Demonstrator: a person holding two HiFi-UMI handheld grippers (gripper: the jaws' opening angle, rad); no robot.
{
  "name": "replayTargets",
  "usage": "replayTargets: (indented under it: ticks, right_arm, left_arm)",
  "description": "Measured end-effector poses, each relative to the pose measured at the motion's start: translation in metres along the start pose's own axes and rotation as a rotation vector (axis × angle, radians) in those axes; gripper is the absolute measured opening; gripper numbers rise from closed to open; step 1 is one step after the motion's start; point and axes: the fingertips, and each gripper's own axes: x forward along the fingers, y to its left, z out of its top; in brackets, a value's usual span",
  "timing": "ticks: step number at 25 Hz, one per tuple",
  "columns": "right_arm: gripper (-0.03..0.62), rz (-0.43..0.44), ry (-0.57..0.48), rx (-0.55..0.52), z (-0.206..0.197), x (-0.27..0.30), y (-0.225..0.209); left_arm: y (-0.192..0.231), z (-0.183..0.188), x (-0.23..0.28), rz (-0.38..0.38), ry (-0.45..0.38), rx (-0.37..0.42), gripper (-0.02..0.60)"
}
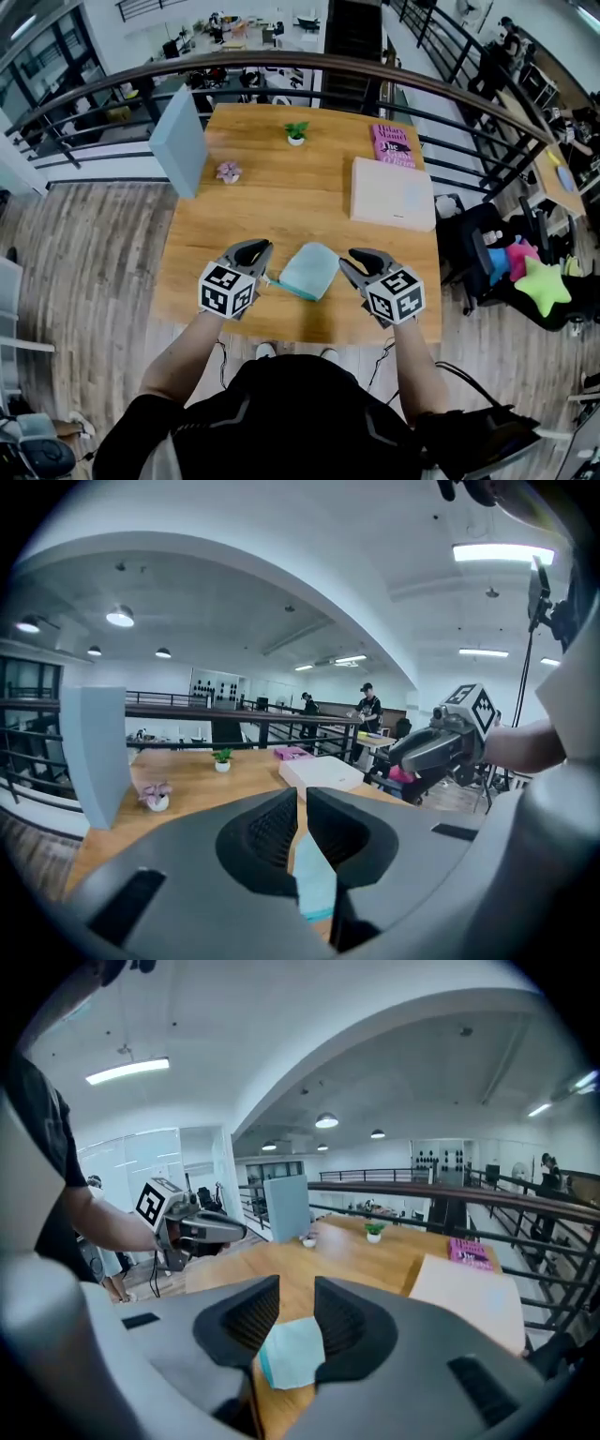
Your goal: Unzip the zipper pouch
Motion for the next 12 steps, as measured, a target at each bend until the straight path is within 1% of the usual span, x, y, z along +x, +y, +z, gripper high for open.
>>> replayTargets:
  ticks: [6, 7, 8, 9, 10, 11, 12]
  right_arm:
    - [0.132, -0.057, -0.162, -0.045, 0.069, -0.045, -0.010]
    - [0.137, -0.071, -0.194, -0.049, 0.080, -0.053, -0.012]
    - [0.137, -0.087, -0.231, -0.051, 0.093, -0.062, -0.014]
    - [0.135, -0.103, -0.271, -0.053, 0.106, -0.071, -0.016]
    - [0.105, -0.117, -0.310, -0.056, 0.118, -0.081, -0.017]
    - [0.051, -0.127, -0.342, -0.063, 0.128, -0.090, -0.017]
    - [0.034, -0.131, -0.363, -0.073, 0.137, -0.098, -0.016]
  left_arm:
    - [-0.013, 0.069, -0.025, 0.050, -0.142, 0.033, 0.035]
    - [-0.014, 0.080, -0.030, 0.063, -0.164, 0.037, 0.048]
    - [-0.014, 0.090, -0.035, 0.085, -0.183, 0.041, 0.073]
    - [-0.013, 0.100, -0.040, 0.114, -0.201, 0.044, 0.084]
    - [-0.012, 0.110, -0.046, 0.143, -0.218, 0.045, 0.084]
    - [-0.012, 0.119, -0.052, 0.161, -0.237, 0.042, 0.084]
    - [-0.014, 0.127, -0.057, 0.167, -0.253, 0.038, 0.084]
